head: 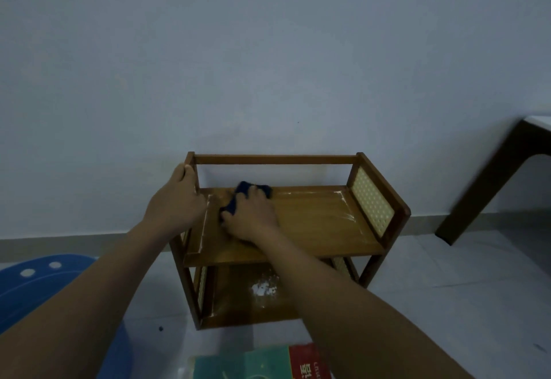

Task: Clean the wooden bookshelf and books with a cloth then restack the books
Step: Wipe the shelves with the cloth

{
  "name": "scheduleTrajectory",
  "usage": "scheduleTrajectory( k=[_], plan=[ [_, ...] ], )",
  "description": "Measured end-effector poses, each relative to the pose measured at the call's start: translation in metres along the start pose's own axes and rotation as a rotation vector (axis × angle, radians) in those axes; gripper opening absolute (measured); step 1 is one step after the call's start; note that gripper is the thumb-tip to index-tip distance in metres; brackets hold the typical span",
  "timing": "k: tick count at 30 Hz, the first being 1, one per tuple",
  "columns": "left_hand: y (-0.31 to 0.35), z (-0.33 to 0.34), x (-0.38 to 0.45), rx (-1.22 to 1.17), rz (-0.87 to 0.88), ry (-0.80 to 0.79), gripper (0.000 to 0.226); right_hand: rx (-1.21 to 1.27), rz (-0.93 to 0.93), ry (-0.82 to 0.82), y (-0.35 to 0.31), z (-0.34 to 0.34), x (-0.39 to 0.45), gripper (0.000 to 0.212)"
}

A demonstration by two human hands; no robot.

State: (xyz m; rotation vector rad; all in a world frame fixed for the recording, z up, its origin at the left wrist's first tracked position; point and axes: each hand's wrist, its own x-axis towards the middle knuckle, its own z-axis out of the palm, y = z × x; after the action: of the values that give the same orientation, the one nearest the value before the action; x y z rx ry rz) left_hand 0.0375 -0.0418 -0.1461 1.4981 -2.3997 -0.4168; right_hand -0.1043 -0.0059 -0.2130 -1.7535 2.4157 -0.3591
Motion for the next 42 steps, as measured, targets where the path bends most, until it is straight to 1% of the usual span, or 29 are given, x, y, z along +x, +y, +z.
scheduleTrajectory(
  k=[2,3,5,7,12,14,16,17,19,22,24,25,27,29,32,34,35,37,40,42],
  plan=[
    [-0.001,0.001,0.001,0.012,-0.004,0.011,0.065,-0.047,-0.190,-0.039,-0.020,0.006,-0.003,0.055],
    [-0.001,0.002,0.001,0.016,-0.012,0.012,0.065,-0.057,-0.232,-0.059,-0.022,0.006,-0.003,0.056],
    [0.000,0.001,-0.001,0.011,-0.029,0.021,0.066,-0.033,-0.225,-0.077,-0.010,0.001,0.001,0.058],
    [0.002,-0.002,-0.004,0.002,-0.033,0.019,0.066,0.005,-0.106,-0.066,0.020,-0.011,0.004,0.060],
    [0.007,-0.007,-0.011,-0.011,-0.053,-0.019,0.067,-0.025,0.380,-0.003,0.133,-0.046,-0.015,0.063],
    [0.008,-0.007,-0.011,0.004,-0.049,-0.015,0.067,-0.032,0.490,0.012,0.144,-0.048,-0.035,0.061],
    [0.009,-0.005,-0.011,0.011,-0.047,-0.011,0.066,-0.082,0.535,0.010,0.120,-0.041,-0.055,0.057],
    [0.010,-0.004,-0.010,0.016,-0.047,-0.008,0.066,-0.096,0.521,0.020,0.098,-0.036,-0.063,0.056],
    [0.011,-0.002,-0.009,0.030,-0.047,-0.006,0.066,-0.101,0.399,0.008,0.037,-0.024,-0.074,0.053],
    [0.009,-0.003,-0.008,0.046,-0.049,-0.020,0.069,-0.150,0.071,-0.091,-0.058,0.006,-0.075,0.053],
    [0.005,-0.004,-0.006,0.057,-0.050,-0.021,0.070,-0.189,-0.080,-0.075,-0.088,0.014,-0.075,0.049],
    [0.003,-0.004,-0.006,0.055,-0.052,-0.025,0.070,-0.175,-0.117,-0.055,-0.086,0.012,-0.077,0.047],
    [0.002,-0.004,-0.005,0.037,-0.050,-0.036,0.070,-0.091,-0.149,-0.043,-0.053,0.003,-0.084,0.047],
    [0.000,-0.003,-0.006,0.034,-0.047,-0.039,0.071,-0.044,-0.071,-0.036,-0.001,-0.010,-0.097,0.048],
    [-0.003,-0.002,-0.006,0.048,-0.037,-0.028,0.070,-0.022,0.212,0.044,0.085,-0.034,-0.111,0.046],
    [-0.006,-0.002,-0.005,0.069,-0.031,-0.033,0.070,-0.069,0.380,0.032,0.121,-0.051,-0.116,0.048],
    [-0.006,-0.003,-0.005,0.071,-0.023,-0.037,0.071,-0.090,0.423,0.006,0.131,-0.057,-0.114,0.049],
    [-0.005,-0.004,-0.006,0.070,-0.003,-0.031,0.071,-0.133,0.442,-0.021,0.134,-0.061,-0.102,0.049],
    [-0.003,-0.005,-0.007,0.095,0.029,0.003,0.069,-0.184,0.395,0.054,0.134,-0.056,-0.072,0.047],
    [-0.004,-0.004,-0.006,0.099,0.033,0.003,0.070,-0.155,0.381,0.070,0.136,-0.054,-0.048,0.047]
  ],
)
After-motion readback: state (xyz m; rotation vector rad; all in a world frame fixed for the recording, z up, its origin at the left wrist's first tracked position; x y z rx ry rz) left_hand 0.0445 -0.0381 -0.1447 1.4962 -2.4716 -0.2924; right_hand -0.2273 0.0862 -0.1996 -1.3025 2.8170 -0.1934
